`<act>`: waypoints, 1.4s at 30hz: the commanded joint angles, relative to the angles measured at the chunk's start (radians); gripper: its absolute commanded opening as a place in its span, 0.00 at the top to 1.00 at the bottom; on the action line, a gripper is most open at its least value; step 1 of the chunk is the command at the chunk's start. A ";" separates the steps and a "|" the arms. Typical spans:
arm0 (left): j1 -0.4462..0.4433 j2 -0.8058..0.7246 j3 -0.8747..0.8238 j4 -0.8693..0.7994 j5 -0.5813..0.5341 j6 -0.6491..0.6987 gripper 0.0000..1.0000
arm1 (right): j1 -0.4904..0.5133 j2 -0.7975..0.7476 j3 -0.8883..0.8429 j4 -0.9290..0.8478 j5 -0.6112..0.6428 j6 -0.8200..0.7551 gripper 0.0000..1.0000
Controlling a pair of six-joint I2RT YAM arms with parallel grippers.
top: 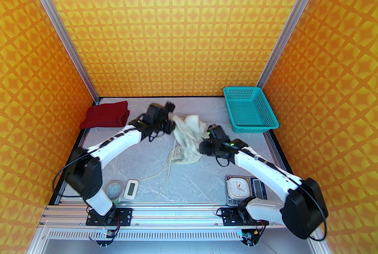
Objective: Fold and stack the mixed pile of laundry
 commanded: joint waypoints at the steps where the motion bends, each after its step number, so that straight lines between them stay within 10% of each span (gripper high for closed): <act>1: 0.008 -0.056 0.087 0.015 -0.028 0.044 1.00 | 0.002 -0.057 0.095 -0.012 -0.089 -0.121 0.33; 10: 0.034 -0.053 0.326 -0.093 0.039 0.151 1.00 | -0.119 -0.008 0.310 -0.101 -0.111 -0.107 0.19; 17: 0.053 -0.136 0.230 -0.116 0.171 0.224 1.00 | -0.297 0.057 0.355 0.001 -0.402 -0.033 0.19; 23: 0.075 -0.235 0.062 -0.175 0.307 0.289 1.00 | -0.317 0.209 0.408 -0.023 -0.414 -0.025 0.22; 42: -0.089 -0.464 -0.792 0.225 0.489 -0.100 1.00 | -0.002 0.741 0.754 -0.166 -0.302 -0.008 0.33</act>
